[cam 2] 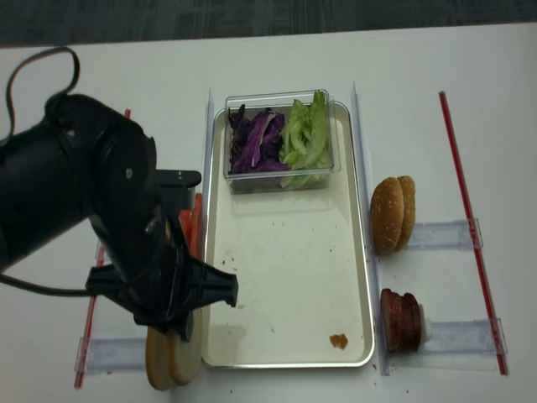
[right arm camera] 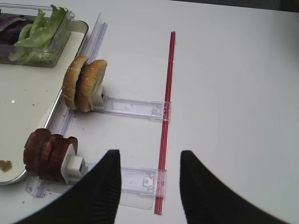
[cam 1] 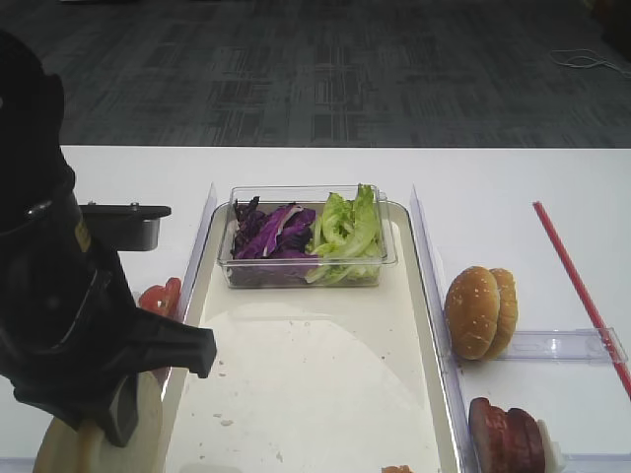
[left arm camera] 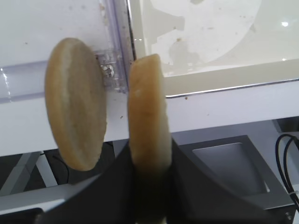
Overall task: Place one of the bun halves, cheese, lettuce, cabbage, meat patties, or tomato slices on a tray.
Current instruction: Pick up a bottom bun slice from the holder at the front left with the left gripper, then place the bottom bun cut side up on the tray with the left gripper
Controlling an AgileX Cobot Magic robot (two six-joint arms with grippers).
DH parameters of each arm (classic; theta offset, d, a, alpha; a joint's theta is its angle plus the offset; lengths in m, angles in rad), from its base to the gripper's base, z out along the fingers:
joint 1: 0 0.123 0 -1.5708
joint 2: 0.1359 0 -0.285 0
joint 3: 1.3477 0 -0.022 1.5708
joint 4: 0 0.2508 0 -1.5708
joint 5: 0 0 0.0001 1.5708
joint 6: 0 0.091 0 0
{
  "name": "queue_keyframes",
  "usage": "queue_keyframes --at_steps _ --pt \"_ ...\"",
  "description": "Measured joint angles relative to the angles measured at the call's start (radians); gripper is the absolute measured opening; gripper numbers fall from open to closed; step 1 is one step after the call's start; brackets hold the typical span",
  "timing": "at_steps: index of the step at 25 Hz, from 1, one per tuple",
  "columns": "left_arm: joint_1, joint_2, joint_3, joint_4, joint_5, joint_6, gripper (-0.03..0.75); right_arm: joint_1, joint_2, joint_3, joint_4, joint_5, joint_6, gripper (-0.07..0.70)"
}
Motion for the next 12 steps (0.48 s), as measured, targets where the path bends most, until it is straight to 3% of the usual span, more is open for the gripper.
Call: queue_keyframes --at_steps 12 --pt "0.007 0.027 0.0 -0.157 -0.155 0.186 0.082 0.0 0.0 0.0 0.0 0.0 0.0 0.326"
